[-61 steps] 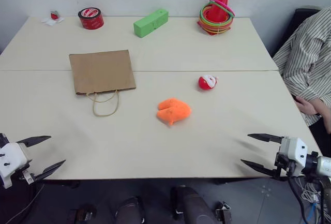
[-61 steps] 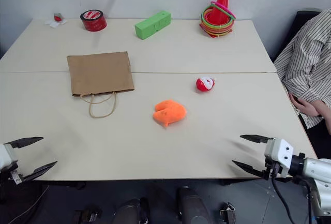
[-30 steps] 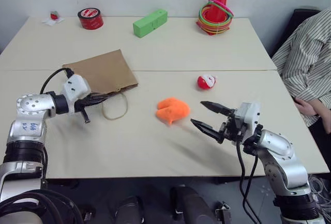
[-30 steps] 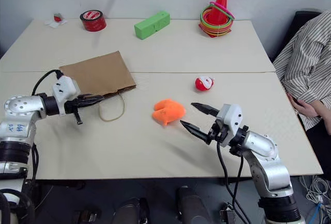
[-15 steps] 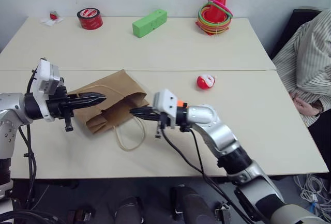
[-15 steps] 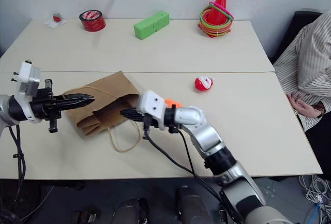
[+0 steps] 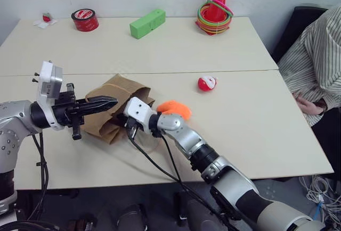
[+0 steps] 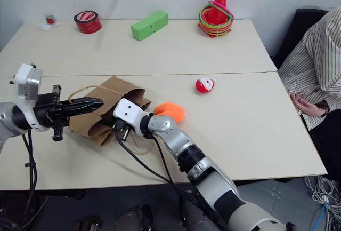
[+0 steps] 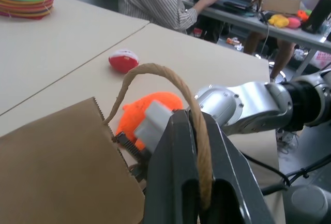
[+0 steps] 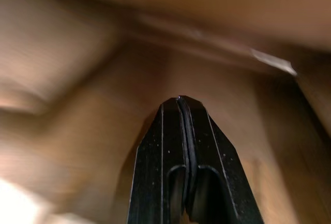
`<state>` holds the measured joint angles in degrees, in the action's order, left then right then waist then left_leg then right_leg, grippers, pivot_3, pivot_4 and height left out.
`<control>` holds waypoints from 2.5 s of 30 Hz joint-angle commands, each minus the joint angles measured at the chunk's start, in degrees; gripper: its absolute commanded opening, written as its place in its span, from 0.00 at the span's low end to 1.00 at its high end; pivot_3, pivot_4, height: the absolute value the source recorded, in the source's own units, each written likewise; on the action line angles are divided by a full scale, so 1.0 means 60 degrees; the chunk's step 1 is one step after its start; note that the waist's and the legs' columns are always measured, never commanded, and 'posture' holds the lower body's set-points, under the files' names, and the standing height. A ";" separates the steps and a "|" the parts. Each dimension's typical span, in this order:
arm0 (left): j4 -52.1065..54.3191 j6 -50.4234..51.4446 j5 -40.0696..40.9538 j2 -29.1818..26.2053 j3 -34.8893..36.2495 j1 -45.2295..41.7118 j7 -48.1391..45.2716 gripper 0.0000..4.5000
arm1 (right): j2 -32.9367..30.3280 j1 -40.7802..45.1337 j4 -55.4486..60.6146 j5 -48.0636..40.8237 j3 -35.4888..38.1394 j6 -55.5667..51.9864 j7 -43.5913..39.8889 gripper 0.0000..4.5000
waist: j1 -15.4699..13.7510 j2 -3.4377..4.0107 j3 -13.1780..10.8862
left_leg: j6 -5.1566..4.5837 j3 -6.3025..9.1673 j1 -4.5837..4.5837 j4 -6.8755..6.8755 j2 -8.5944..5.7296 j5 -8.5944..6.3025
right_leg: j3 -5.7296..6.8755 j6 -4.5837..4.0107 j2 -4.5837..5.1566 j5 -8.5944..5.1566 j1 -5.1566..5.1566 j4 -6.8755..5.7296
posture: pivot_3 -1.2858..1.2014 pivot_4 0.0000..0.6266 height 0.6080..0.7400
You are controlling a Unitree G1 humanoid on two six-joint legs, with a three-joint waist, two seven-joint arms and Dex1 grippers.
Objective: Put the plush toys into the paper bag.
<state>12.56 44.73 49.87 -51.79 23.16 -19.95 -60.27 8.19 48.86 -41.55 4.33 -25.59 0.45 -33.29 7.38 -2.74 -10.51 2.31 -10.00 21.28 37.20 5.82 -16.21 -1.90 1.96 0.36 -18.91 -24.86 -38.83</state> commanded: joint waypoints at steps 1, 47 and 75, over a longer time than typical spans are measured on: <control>-0.0163 0.0600 0.1192 0.0011 0.0910 -0.0622 0.0522 0.00 | 0.0179 -0.0172 -0.0201 0.0501 -0.0215 -0.0230 0.0255 0.00 | 0.0039 -0.0003 0.0003 | 0.0000 0.0001 0.0002 0.0000 0.0000 0.0000 | 0.0001 0.0000 0.0000 0.0000 0.0000 0.0000 | 0.52 0.24 1.00; -0.1776 0.1119 0.1126 -0.0519 0.0315 -0.0949 -0.0194 0.00 | -0.7068 -0.6999 0.7466 -0.2013 0.4700 0.2388 -0.3461 1.00 | -0.0149 -0.0030 0.0016 | -0.0004 0.0006 -0.0039 -0.0017 -0.0023 -0.0005 | -0.0005 0.0017 -0.0003 0.0002 0.0050 0.0045 | 0.52 0.24 1.00; -0.1639 0.0999 0.0562 -0.0299 -0.0570 -0.1977 -0.0600 0.00 | -0.7135 -0.1769 0.6790 -0.3122 0.2546 -0.2680 -0.6402 0.07 | -0.0368 -0.0007 0.0001 | -0.0020 0.0010 -0.0001 -0.0006 -0.0018 -0.0022 | 0.0003 0.0028 0.0010 -0.0019 0.0026 0.0047 | 0.52 0.24 1.00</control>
<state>1.43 51.69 52.67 -53.65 19.22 -30.48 -63.36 -34.70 37.88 -5.98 -10.79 -11.14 -12.22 -70.62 5.17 -2.78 -10.51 2.21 -9.94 21.25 37.19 5.74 -16.35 -1.89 2.13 0.39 -19.03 -24.70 -38.60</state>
